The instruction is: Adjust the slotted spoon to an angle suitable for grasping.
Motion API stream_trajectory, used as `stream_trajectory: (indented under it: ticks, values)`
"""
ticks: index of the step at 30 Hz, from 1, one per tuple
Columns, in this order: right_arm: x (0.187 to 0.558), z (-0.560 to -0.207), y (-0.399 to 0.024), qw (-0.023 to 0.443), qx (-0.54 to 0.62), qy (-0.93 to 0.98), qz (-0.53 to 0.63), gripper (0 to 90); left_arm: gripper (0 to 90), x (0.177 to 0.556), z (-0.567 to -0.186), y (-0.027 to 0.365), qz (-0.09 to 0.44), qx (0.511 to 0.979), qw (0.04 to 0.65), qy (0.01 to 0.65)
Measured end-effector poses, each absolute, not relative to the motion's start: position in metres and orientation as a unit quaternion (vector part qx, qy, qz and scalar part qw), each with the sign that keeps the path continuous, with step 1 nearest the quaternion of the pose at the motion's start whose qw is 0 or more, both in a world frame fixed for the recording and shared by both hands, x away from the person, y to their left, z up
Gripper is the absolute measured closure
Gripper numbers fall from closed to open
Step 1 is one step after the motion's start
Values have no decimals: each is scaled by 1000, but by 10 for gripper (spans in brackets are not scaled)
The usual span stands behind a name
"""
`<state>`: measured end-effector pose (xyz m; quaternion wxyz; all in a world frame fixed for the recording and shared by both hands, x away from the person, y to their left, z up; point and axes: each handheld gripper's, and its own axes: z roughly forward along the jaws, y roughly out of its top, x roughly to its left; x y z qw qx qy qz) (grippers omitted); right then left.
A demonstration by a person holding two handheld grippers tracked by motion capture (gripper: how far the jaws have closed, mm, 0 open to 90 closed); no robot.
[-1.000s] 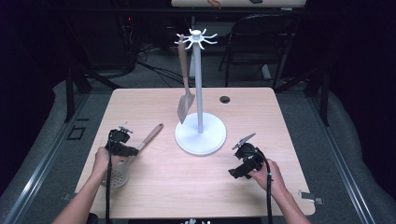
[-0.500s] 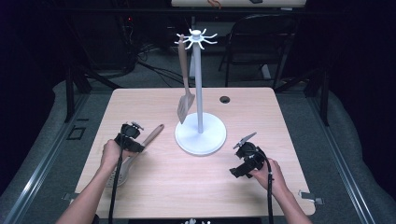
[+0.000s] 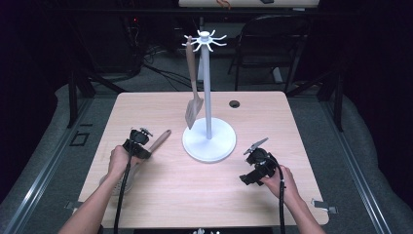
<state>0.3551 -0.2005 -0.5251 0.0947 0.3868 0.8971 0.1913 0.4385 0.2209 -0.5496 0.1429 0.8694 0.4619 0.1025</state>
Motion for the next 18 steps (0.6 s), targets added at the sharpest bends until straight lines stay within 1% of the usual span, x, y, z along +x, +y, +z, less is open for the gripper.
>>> stream_trajectory:
  ticks: [3, 6, 10, 14, 18]
  values:
    - [354, -526, -199, 90, 388, 898, 188, 130, 763, 435, -546, 224, 106, 866, 156, 462]
    - [353, -523, -198, 97, 383, 898, 193, 130, 763, 430, -540, 230, 110, 859, 183, 466]
    - [354, -526, -199, 92, 386, 898, 191, 130, 763, 425, -534, 240, 109, 851, 214, 467]
    - [354, -524, -200, 99, 386, 897, 190, 130, 764, 419, -529, 242, 118, 848, 232, 461]
    - [354, -524, -200, 96, 387, 898, 185, 130, 763, 416, -526, 244, 124, 845, 241, 461]
